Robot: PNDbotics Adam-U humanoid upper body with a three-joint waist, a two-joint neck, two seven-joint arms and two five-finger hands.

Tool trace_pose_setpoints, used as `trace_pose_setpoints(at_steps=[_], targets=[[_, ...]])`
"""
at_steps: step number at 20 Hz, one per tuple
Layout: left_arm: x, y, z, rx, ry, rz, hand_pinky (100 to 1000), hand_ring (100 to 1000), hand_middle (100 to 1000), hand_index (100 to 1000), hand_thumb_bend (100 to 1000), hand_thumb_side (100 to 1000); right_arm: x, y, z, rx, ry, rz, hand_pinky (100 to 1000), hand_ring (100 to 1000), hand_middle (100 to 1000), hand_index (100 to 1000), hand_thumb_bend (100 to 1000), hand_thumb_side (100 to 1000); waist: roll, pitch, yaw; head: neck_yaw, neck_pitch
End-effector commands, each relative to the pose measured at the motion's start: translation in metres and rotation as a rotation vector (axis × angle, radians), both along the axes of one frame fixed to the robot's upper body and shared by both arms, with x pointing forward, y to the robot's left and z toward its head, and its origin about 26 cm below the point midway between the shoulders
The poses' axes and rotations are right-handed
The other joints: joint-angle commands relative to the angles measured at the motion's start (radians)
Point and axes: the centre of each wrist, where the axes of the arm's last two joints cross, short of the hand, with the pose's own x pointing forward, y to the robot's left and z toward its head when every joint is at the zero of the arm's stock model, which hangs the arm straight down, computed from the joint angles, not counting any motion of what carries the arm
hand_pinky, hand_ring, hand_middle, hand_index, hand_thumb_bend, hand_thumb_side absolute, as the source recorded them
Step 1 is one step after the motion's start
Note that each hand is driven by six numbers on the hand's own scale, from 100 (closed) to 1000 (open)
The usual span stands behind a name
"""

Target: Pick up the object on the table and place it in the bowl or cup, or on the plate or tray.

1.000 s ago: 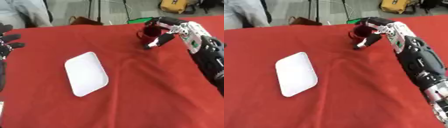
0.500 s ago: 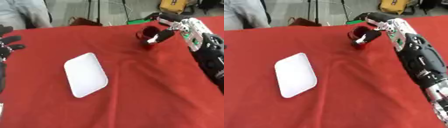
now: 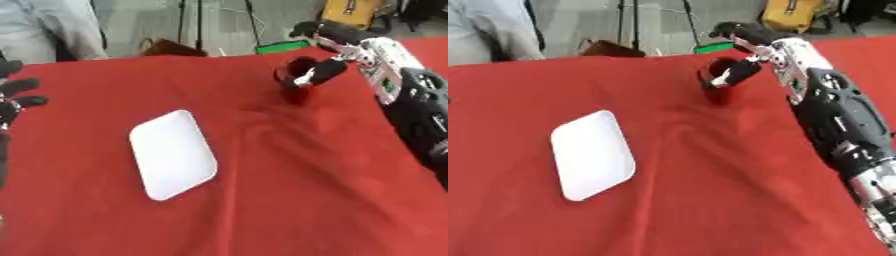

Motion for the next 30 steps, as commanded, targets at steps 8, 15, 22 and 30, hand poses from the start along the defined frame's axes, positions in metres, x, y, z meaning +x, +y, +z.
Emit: trace_pose_setpoints(at_steps=[8, 15, 22, 30], targets=[[-0.002, -0.002, 0.009, -0.005, -0.031, -0.022, 717, 775, 811, 890, 581, 756, -0.001, -0.019, 0.012, -0.002, 0.007, -0.044, 911, 939, 955, 972, 760, 594, 0.010, 0.002, 0.001, -0.008, -0.016], [-0.002, -0.003, 0.008, -0.005, -0.027, -0.033, 718, 774, 812, 891, 574, 759, -0.001, -0.019, 0.005, 0.007, 0.047, -0.028, 870, 908, 942, 966, 756, 580, 0.014, 0.002, -0.002, -0.012, -0.017], [-0.002, -0.004, 0.007, -0.005, -0.025, -0.039, 718, 775, 813, 891, 570, 762, 0.000, -0.015, 0.001, 0.010, 0.057, -0.015, 836, 855, 922, 953, 746, 559, 0.011, 0.004, 0.000, -0.015, -0.020], [-0.002, -0.005, 0.007, -0.006, -0.024, -0.044, 719, 776, 814, 891, 566, 765, 0.001, -0.011, 0.002, 0.025, 0.027, -0.013, 768, 788, 866, 920, 732, 554, 0.007, 0.006, 0.004, -0.019, -0.024]])
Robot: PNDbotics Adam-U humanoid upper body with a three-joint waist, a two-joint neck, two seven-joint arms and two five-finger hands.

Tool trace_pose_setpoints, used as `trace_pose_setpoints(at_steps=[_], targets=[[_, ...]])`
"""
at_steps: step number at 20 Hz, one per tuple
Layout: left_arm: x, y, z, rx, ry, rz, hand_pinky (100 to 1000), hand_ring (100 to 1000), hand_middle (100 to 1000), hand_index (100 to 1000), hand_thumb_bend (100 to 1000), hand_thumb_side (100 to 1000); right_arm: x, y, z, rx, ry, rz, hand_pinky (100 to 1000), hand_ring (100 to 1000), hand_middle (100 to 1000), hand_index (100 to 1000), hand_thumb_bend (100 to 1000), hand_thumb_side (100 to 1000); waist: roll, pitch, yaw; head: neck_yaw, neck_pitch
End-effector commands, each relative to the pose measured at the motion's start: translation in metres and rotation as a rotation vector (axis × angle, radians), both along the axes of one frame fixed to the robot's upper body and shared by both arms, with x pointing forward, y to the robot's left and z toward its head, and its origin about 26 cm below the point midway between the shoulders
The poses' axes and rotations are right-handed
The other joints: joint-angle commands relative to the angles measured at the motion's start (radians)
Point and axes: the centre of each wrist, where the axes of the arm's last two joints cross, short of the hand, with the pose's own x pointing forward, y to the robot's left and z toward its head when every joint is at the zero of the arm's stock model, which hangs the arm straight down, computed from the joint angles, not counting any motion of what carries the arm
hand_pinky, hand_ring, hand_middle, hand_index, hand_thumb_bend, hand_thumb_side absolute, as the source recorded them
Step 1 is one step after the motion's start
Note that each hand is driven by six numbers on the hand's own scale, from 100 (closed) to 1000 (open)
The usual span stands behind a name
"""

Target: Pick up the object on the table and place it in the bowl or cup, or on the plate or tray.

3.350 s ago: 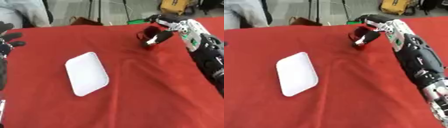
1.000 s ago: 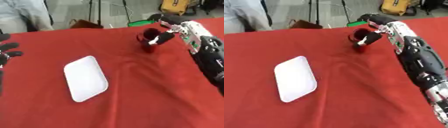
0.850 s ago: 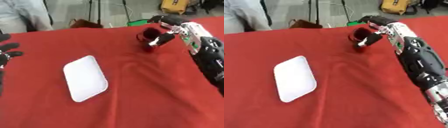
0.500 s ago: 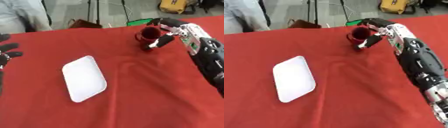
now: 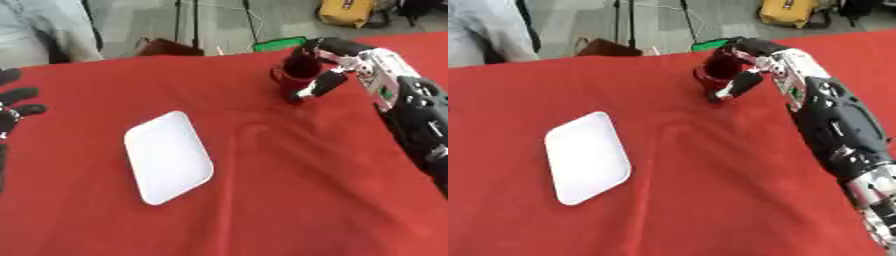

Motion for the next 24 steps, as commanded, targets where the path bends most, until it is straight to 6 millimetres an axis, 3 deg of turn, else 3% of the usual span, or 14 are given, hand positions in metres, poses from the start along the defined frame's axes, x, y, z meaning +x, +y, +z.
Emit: trace_pose_setpoints(at_steps=[1, 8, 12, 19, 20, 23, 24], targets=[[-0.001, -0.001, 0.008, 0.005, -0.027, -0.010, 719, 776, 814, 891, 566, 765, 0.001, 0.001, 0.014, 0.010, -0.050, 0.004, 768, 788, 866, 920, 732, 554, -0.005, -0.013, 0.002, -0.004, -0.009], [-0.001, -0.002, 0.008, 0.006, -0.028, -0.021, 721, 778, 816, 892, 560, 768, 0.004, 0.013, 0.017, 0.037, -0.081, -0.010, 780, 821, 876, 926, 734, 597, -0.008, -0.011, 0.013, -0.012, -0.014], [-0.001, -0.003, 0.008, 0.007, -0.029, -0.026, 722, 779, 817, 893, 557, 767, 0.004, 0.016, 0.016, 0.038, -0.069, -0.005, 759, 774, 864, 912, 726, 583, -0.009, -0.011, 0.016, -0.012, -0.016], [-0.001, -0.003, 0.008, 0.010, -0.029, -0.028, 724, 781, 818, 893, 552, 768, 0.003, 0.014, 0.015, 0.020, -0.051, -0.007, 712, 774, 867, 916, 700, 562, -0.012, -0.015, 0.013, -0.011, -0.017], [-0.001, -0.003, 0.008, 0.010, -0.029, -0.028, 724, 781, 818, 894, 550, 768, 0.003, 0.014, 0.016, 0.017, -0.051, -0.008, 635, 728, 858, 909, 664, 545, -0.012, -0.016, 0.012, -0.011, -0.018], [-0.001, -0.003, 0.009, 0.010, -0.030, -0.029, 724, 781, 818, 894, 549, 768, 0.002, 0.013, 0.016, 0.021, -0.059, -0.010, 604, 701, 854, 904, 620, 551, -0.012, -0.017, 0.010, -0.010, -0.019], [-0.001, -0.003, 0.009, 0.010, -0.030, -0.029, 724, 782, 819, 894, 547, 769, 0.002, 0.013, 0.017, 0.023, -0.062, -0.011, 552, 658, 849, 900, 560, 548, -0.012, -0.018, 0.009, -0.010, -0.019]])
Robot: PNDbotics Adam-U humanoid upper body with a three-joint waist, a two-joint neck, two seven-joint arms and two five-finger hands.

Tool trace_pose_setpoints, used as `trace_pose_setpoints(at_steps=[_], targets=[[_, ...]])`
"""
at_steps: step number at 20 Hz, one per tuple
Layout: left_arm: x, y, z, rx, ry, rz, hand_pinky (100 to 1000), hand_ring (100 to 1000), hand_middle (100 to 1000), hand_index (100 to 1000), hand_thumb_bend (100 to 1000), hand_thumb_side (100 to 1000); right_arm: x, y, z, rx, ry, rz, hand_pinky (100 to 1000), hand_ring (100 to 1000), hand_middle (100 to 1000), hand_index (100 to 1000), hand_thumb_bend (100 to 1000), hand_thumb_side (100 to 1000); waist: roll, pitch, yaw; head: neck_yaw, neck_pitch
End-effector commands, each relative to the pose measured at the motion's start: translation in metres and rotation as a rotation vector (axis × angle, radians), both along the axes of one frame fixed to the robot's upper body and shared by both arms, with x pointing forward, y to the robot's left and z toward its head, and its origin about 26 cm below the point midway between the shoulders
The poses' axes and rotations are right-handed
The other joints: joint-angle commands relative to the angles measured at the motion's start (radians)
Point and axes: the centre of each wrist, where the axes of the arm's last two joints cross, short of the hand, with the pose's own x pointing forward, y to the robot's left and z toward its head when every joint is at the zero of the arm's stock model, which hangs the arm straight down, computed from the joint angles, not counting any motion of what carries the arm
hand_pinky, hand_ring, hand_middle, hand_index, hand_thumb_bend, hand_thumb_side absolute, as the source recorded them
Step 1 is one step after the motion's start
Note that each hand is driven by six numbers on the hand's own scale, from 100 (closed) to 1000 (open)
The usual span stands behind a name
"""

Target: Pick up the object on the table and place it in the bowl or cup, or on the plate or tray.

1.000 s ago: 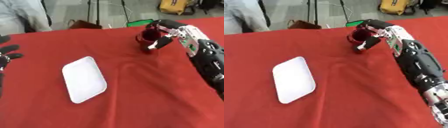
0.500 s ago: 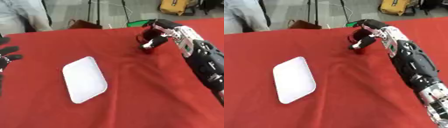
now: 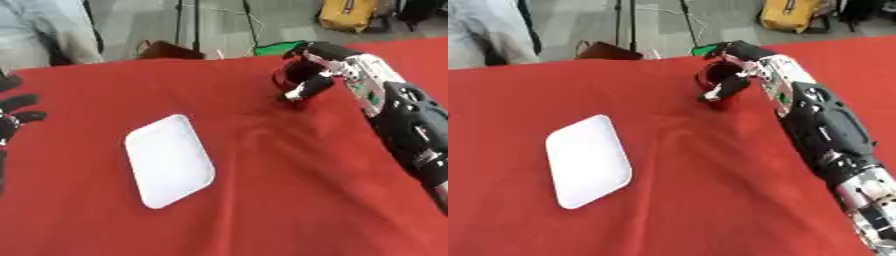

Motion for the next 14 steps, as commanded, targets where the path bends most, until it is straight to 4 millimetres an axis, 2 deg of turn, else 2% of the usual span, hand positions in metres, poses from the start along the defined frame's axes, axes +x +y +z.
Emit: trace_pose_setpoints(at_steps=[1, 5, 6, 10, 11, 12, 14], targets=[[-0.0010, -0.0011, 0.0088, 0.003, -0.032, -0.014, 725, 783, 819, 894, 546, 769, -0.0007, -0.0030, 0.0184, 0.001, -0.055, 0.001, 489, 609, 844, 896, 455, 526, -0.001, -0.021, -0.002, -0.001, -0.010], [-0.0011, -0.0010, 0.0086, 0.003, -0.031, -0.014, 725, 783, 820, 894, 544, 770, -0.0012, -0.0031, 0.0195, 0.003, -0.078, -0.002, 436, 599, 842, 892, 350, 465, -0.001, -0.022, -0.004, -0.001, -0.009], [-0.0011, -0.0009, 0.0085, 0.003, -0.031, -0.014, 725, 784, 820, 894, 541, 770, -0.0013, -0.0032, 0.0198, 0.002, -0.082, -0.002, 433, 606, 845, 892, 312, 412, -0.001, -0.022, -0.004, -0.001, -0.009], [-0.0010, -0.0007, 0.0085, 0.003, -0.031, -0.013, 726, 784, 821, 895, 540, 770, -0.0021, -0.0042, 0.0195, -0.007, -0.082, 0.000, 424, 610, 846, 891, 256, 368, -0.002, -0.023, -0.008, -0.002, -0.010], [-0.0010, -0.0007, 0.0085, 0.003, -0.031, -0.013, 726, 784, 821, 895, 540, 770, -0.0022, -0.0044, 0.0195, -0.008, -0.083, 0.001, 424, 610, 846, 891, 256, 368, -0.002, -0.023, -0.008, -0.002, -0.010], [-0.0011, -0.0007, 0.0085, 0.003, -0.031, -0.013, 726, 785, 821, 895, 539, 771, -0.0023, -0.0044, 0.0194, -0.009, -0.082, 0.002, 470, 642, 851, 898, 355, 396, -0.002, -0.024, -0.009, -0.002, -0.010], [-0.0011, -0.0006, 0.0084, 0.003, -0.031, -0.014, 726, 785, 821, 895, 538, 771, -0.0026, -0.0047, 0.0191, -0.017, -0.077, 0.007, 485, 655, 854, 903, 383, 409, -0.002, -0.024, -0.010, -0.003, -0.011]])
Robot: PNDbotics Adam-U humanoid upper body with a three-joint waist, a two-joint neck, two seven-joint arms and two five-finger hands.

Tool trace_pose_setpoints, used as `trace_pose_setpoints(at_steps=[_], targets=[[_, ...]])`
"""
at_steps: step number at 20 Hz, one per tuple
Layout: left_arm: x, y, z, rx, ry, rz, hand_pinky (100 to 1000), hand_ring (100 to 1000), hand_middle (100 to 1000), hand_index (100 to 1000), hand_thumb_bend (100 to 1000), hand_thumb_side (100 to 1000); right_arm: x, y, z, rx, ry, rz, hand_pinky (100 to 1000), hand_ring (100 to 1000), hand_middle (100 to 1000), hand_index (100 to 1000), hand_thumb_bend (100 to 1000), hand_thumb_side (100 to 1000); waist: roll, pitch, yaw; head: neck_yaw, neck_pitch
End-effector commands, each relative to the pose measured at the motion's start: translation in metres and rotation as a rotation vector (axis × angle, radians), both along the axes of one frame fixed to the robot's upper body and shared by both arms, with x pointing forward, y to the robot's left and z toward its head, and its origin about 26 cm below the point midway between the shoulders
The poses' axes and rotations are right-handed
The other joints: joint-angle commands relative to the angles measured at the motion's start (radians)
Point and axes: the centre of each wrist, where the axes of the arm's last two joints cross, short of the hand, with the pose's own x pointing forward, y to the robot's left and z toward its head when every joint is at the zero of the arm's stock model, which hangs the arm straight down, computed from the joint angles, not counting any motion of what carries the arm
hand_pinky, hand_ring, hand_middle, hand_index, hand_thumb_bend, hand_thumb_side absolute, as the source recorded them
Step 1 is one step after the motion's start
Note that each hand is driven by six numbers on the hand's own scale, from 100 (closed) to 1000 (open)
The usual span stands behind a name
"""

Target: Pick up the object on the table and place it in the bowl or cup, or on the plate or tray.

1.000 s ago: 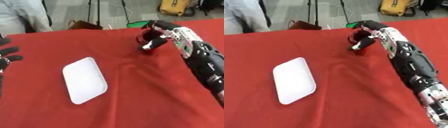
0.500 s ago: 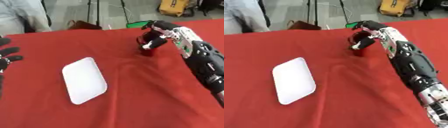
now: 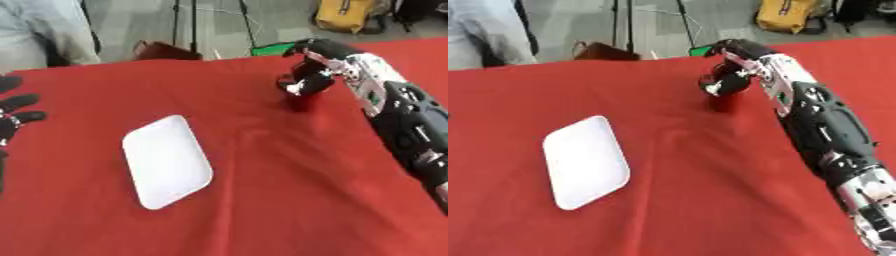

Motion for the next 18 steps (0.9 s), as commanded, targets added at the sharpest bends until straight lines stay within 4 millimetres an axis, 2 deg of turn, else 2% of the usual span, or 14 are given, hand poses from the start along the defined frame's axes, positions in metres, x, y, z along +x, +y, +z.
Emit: trace_pose_setpoints(at_steps=[1, 2, 5, 12, 18], targets=[[-0.0011, -0.0006, 0.0084, 0.001, -0.030, -0.012, 726, 785, 821, 895, 538, 771, -0.0013, -0.0061, 0.0179, -0.024, -0.037, 0.001, 485, 655, 854, 903, 383, 409, -0.002, -0.022, -0.001, -0.003, -0.011], [-0.0011, -0.0006, 0.0084, 0.001, -0.030, -0.012, 726, 786, 822, 895, 538, 771, -0.0013, -0.0063, 0.0175, -0.027, -0.032, 0.002, 665, 776, 881, 932, 626, 500, -0.002, -0.022, -0.001, -0.003, -0.011], [-0.0012, -0.0006, 0.0085, 0.003, -0.031, -0.013, 727, 787, 822, 896, 535, 772, -0.0012, -0.0074, 0.0122, -0.069, 0.049, 0.017, 834, 891, 924, 954, 699, 513, 0.000, -0.023, -0.003, -0.003, -0.012], [-0.0013, -0.0005, 0.0088, 0.004, -0.031, -0.016, 727, 788, 823, 896, 533, 772, -0.0016, -0.0106, 0.0115, -0.128, 0.169, 0.010, 847, 899, 934, 964, 708, 502, 0.000, -0.023, -0.008, -0.002, -0.013], [-0.0014, -0.0001, 0.0090, 0.004, -0.032, -0.016, 728, 789, 824, 897, 532, 772, -0.0031, -0.0124, 0.0195, -0.146, 0.149, -0.019, 811, 872, 929, 963, 686, 541, -0.002, -0.025, -0.014, 0.000, -0.015]])
